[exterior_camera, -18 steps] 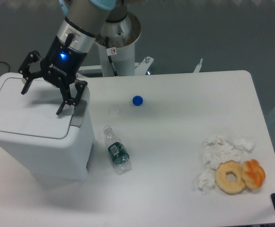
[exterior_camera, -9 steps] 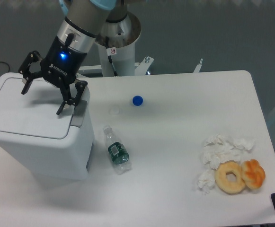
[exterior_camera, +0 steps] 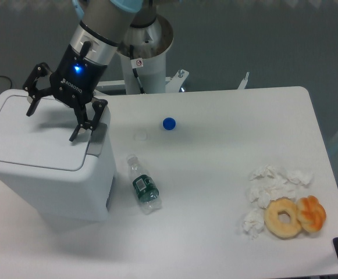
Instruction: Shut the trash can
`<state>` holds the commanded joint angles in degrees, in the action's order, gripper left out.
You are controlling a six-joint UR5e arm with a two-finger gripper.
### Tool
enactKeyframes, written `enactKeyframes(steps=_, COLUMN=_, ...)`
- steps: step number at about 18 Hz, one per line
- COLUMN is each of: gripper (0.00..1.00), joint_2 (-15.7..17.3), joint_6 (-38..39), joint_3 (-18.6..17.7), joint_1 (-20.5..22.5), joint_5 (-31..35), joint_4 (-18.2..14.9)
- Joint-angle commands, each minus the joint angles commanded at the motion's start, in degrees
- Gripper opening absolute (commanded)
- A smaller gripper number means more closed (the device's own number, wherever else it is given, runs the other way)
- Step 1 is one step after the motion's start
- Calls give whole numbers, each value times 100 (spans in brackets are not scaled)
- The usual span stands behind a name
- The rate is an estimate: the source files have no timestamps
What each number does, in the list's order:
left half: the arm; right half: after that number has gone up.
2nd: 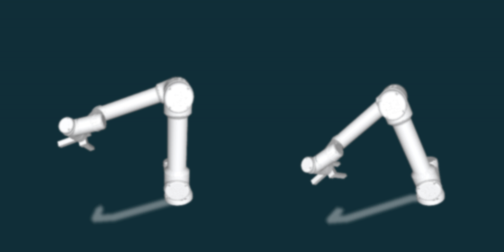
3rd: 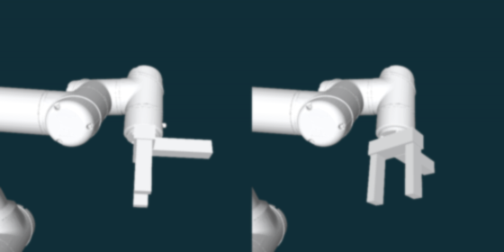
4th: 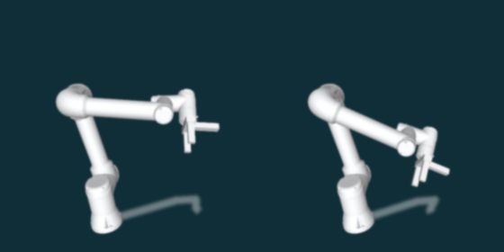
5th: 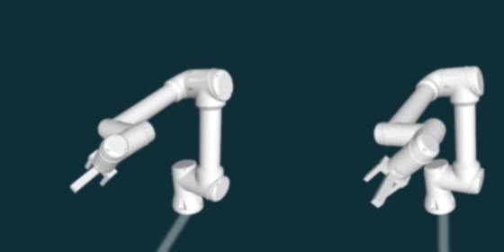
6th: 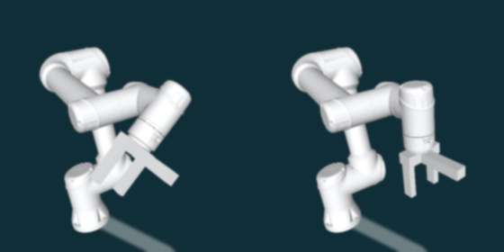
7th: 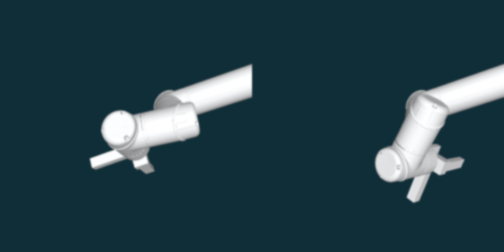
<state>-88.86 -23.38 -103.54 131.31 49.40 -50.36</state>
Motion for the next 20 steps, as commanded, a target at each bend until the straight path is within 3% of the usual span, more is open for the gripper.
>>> enactKeyframes(steps=12, gripper=100, joint_2=202, joint_6=-9, joint_3=0, joint_1=316, joint_5=-299, joint_4=-149)
enactKeyframes(steps=20, gripper=100, joint_2=299, joint_6=-52, joint_3=114, joint_1=1010, joint_5=-203, joint_4=-141)
